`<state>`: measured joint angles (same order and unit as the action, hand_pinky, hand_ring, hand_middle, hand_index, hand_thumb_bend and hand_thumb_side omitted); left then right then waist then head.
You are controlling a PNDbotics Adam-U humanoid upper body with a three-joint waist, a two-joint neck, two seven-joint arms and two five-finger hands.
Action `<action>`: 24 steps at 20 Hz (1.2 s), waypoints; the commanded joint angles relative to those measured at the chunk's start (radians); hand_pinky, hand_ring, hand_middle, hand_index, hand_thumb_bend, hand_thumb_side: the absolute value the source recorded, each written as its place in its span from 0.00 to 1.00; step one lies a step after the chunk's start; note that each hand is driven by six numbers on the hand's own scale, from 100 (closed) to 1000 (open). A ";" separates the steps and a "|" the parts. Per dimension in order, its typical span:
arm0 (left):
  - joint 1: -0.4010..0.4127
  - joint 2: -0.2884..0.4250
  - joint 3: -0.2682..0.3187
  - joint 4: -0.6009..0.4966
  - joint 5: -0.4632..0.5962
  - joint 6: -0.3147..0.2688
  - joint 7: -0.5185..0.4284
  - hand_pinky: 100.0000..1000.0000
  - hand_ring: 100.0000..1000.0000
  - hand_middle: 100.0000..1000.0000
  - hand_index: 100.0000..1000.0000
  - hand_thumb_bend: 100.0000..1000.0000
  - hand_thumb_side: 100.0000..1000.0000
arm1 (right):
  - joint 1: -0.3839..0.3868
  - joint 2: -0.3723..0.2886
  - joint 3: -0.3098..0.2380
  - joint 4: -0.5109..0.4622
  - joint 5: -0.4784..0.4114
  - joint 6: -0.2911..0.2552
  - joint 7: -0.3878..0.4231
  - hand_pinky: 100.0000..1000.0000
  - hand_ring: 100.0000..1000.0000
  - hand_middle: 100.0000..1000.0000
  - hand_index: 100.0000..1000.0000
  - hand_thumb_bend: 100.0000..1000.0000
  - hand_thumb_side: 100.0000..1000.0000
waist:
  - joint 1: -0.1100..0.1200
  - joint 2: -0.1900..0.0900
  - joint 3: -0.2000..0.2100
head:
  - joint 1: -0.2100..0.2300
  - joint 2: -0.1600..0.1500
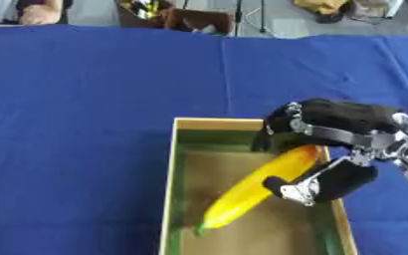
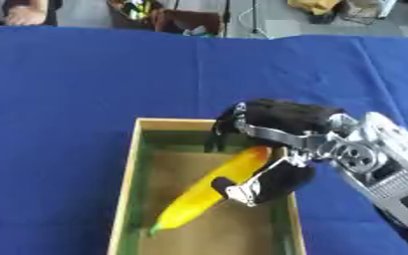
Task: Pick up objects on the table and place them in the box.
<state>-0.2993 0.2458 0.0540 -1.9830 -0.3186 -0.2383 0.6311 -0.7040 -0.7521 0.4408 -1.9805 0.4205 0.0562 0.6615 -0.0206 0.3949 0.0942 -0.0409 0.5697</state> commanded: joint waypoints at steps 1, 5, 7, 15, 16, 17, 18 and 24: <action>-0.004 0.012 0.001 -0.017 0.001 0.000 -0.004 0.42 0.54 0.61 0.81 0.00 1.00 | -0.012 -0.023 -0.021 -0.019 0.019 -0.022 0.020 0.73 0.74 0.60 0.77 0.42 0.39 | 0.002 -0.020 0.000 | 0.001 -0.008; -0.002 0.011 0.001 -0.017 0.001 0.002 -0.003 0.42 0.54 0.61 0.81 0.00 1.00 | -0.008 -0.021 -0.028 -0.019 0.019 -0.025 0.017 0.72 0.74 0.59 0.76 0.42 0.39 | 0.003 -0.020 -0.001 | 0.003 -0.008; -0.002 0.011 0.001 -0.017 0.001 0.002 -0.004 0.42 0.54 0.61 0.81 0.00 1.00 | -0.009 -0.021 -0.035 -0.019 0.012 -0.025 0.005 0.72 0.73 0.58 0.76 0.43 0.40 | 0.003 -0.021 -0.002 | 0.004 -0.009; 0.002 0.008 0.000 -0.017 0.002 0.004 -0.007 0.42 0.53 0.61 0.81 0.00 1.00 | -0.022 -0.019 -0.085 -0.019 -0.037 -0.038 -0.078 0.72 0.72 0.56 0.75 0.47 0.46 | 0.007 -0.027 -0.006 | 0.007 -0.012; 0.003 0.008 0.000 -0.017 0.002 0.004 -0.008 0.42 0.53 0.61 0.81 0.00 1.00 | -0.022 -0.020 -0.091 -0.019 -0.044 -0.041 -0.089 0.72 0.72 0.56 0.75 0.47 0.46 | 0.008 -0.027 -0.007 | 0.008 -0.013; 0.003 0.008 0.000 -0.017 0.002 0.004 -0.008 0.42 0.53 0.61 0.81 0.00 1.00 | -0.024 -0.019 -0.096 -0.019 -0.050 -0.042 -0.097 0.72 0.72 0.56 0.74 0.49 0.48 | 0.008 -0.028 -0.007 | 0.009 -0.012; 0.004 0.008 0.000 -0.017 0.002 0.005 -0.008 0.42 0.53 0.61 0.81 0.00 1.00 | -0.026 -0.017 -0.108 -0.019 -0.058 -0.044 -0.107 0.72 0.71 0.55 0.74 0.49 0.49 | 0.009 -0.029 -0.009 | 0.010 -0.012; 0.004 0.005 0.001 -0.017 0.001 0.005 -0.007 0.42 0.53 0.60 0.81 0.00 1.00 | -0.012 -0.021 -0.196 -0.019 -0.130 -0.056 -0.189 0.70 0.70 0.54 0.75 0.44 0.54 | 0.014 -0.031 -0.019 | 0.021 -0.008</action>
<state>-0.2911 0.2447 0.0540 -1.9830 -0.3171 -0.2338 0.6259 -0.7084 -0.7520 0.2785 -1.9807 0.3119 0.0019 0.4924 -0.0083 0.3886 0.0752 -0.0252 0.5687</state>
